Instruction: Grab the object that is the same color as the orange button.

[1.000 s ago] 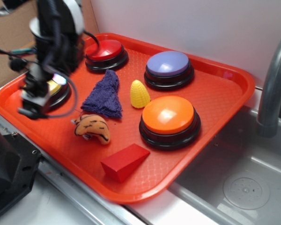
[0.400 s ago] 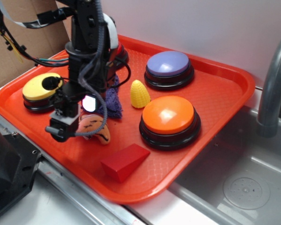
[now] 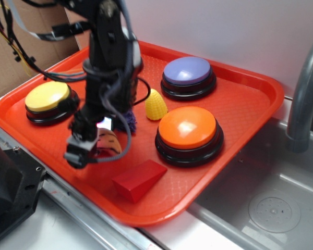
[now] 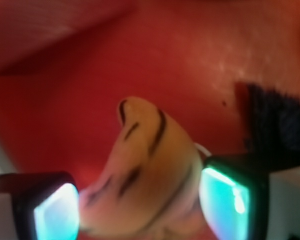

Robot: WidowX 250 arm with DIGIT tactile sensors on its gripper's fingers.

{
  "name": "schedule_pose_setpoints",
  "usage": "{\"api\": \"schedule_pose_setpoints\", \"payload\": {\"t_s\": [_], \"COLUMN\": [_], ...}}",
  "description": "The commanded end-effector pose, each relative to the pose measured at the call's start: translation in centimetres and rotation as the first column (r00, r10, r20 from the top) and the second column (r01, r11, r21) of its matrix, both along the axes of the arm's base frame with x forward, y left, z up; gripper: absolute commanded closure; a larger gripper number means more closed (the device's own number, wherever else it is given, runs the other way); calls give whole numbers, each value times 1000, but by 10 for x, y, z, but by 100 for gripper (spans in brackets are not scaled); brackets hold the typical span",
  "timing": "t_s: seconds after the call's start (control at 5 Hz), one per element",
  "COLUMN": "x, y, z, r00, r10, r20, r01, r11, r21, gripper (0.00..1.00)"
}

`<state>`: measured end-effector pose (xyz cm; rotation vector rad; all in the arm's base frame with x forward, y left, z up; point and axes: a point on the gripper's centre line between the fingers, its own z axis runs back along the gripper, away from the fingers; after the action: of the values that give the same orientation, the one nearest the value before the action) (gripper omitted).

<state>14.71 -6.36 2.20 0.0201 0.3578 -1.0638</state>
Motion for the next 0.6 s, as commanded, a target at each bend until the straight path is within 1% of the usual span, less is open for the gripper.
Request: {"api": "schedule_pose_setpoints", "payload": {"t_s": [0.0,0.2,0.4], "x": [-28,-35,-37], "y": [8,12,11], "z": [-8,10,42], "r00": [998,985,923], "r10": [69,158,314], "r20": [8,69,223], "r01": [-69,-163,-346], "r11": [996,984,930], "r21": [51,74,122], "gripper": [100,100,100]}}
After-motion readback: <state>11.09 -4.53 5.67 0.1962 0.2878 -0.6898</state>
